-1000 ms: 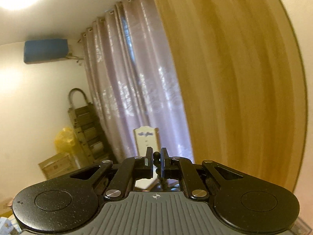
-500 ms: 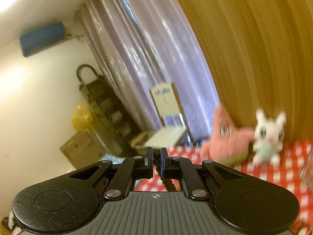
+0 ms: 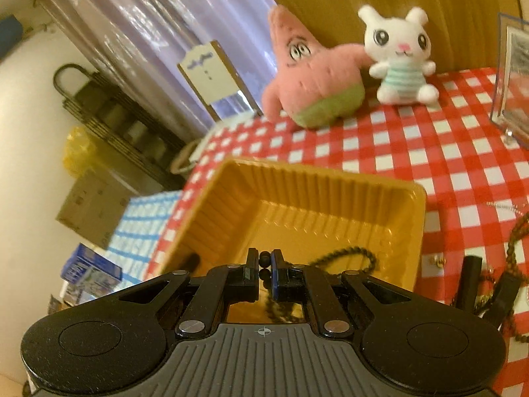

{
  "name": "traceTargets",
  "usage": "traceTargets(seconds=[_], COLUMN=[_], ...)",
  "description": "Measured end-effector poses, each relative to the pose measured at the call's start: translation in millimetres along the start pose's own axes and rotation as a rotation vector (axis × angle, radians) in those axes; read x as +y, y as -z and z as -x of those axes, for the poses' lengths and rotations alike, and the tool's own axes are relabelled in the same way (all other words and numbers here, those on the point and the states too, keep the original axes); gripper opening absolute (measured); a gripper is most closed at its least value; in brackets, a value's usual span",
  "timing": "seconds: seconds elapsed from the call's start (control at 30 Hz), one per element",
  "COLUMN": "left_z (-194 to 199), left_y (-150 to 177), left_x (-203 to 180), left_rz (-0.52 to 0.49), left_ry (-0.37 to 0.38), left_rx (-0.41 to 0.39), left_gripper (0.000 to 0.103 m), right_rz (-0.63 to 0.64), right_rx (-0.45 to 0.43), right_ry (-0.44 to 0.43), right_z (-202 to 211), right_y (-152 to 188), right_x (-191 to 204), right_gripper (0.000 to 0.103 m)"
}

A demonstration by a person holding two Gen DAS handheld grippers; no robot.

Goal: Organize jewelry

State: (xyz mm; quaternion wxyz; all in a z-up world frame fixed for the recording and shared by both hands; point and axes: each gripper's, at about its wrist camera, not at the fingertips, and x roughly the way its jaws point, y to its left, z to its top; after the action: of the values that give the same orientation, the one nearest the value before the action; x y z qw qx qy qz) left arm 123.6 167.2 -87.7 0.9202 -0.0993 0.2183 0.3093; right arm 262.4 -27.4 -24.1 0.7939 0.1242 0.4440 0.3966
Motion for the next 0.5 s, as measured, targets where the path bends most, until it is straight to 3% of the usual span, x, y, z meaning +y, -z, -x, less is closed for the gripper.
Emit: traceTargets(seconds=[0.17,0.27,0.3,0.33,0.4,0.5], left_z=[-1.3,-1.5,-1.5,-1.8,-1.7,-1.6], left_y=[-0.5,-0.5,-0.5,-0.6,-0.4,-0.5], left_x=[0.3,0.7,0.8,0.9,1.5,1.8], left_rz=[0.000,-0.001,0.000,0.001,0.001,0.000], left_ry=[-0.001,-0.001,-0.001,-0.001,-0.001,-0.001], left_rx=[0.005,0.005,0.006,0.007,0.008,0.009], left_gripper=[0.017,0.017,0.017,0.017,0.017,0.017], right_rz=[0.035,0.067,0.069,0.069,0.065,0.057], right_rx=[-0.003,0.015,0.019,0.015,-0.009,-0.018], right_ry=[0.021,0.079,0.094,0.104,0.123,0.142], right_z=[-16.2,-23.9,-24.7,-23.8,-17.9,-9.0], right_y=[13.4,21.6,24.4,26.2,30.1,34.6], right_x=[-1.4,-1.3,-3.0,-5.2,-9.2,-15.9], right_gripper=[0.007,0.010,0.020,0.039,0.058,0.058])
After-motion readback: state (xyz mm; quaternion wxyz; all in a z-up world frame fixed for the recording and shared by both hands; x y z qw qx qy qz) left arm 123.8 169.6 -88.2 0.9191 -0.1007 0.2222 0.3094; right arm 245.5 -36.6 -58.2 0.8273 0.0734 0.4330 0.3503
